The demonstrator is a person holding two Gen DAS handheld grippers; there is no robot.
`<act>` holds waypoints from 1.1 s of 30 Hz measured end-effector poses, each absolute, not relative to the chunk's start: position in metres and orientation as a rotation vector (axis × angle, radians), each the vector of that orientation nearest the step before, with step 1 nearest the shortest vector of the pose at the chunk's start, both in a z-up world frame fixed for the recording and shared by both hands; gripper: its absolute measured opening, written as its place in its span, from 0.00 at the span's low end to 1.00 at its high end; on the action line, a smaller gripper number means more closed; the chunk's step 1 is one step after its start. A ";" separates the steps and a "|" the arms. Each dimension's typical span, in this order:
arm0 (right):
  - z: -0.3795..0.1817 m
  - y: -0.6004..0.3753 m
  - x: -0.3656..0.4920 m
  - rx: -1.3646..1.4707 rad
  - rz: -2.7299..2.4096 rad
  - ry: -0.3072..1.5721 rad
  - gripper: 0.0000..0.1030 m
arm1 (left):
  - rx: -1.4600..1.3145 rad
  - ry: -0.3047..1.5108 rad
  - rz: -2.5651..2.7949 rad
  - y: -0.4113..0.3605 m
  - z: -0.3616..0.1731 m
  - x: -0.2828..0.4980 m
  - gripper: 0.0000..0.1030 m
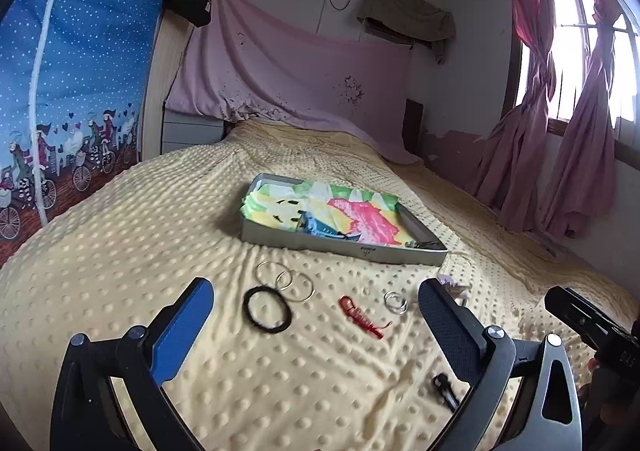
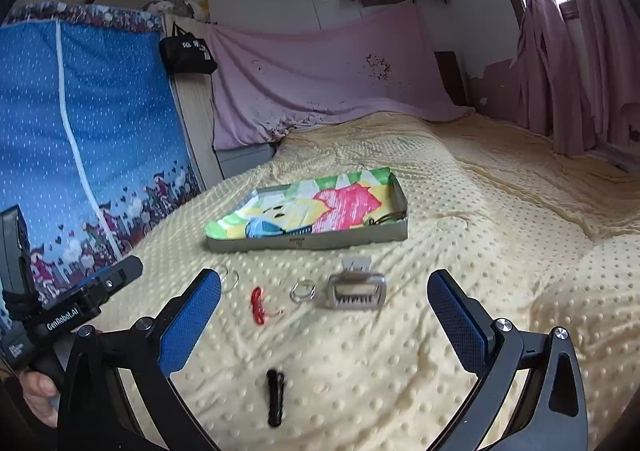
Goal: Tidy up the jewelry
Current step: 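Move both open tools back toward the remaining jewelry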
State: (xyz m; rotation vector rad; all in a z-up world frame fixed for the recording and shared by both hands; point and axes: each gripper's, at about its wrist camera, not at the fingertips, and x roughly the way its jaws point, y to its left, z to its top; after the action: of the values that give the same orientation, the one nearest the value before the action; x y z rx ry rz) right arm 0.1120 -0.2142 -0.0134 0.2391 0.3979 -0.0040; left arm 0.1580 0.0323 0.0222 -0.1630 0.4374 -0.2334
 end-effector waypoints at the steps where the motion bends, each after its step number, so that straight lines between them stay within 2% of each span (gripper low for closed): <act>1: -0.015 -0.210 0.108 0.230 -0.003 0.399 0.99 | -0.160 0.443 -0.229 0.036 0.020 0.156 1.00; 16: -0.033 -0.161 0.123 0.156 0.046 0.447 0.99 | -0.085 0.548 -0.098 0.077 -0.017 0.177 1.00; 33: -0.029 -0.153 0.171 0.140 0.087 0.434 0.99 | -0.146 0.535 -0.118 0.076 -0.015 0.207 1.00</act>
State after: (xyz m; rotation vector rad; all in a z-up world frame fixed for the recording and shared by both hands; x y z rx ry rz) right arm 0.1710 -0.1535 -0.0294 0.1404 0.4337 0.0874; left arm 0.2068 0.0761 -0.0146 -0.1463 0.5346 -0.1178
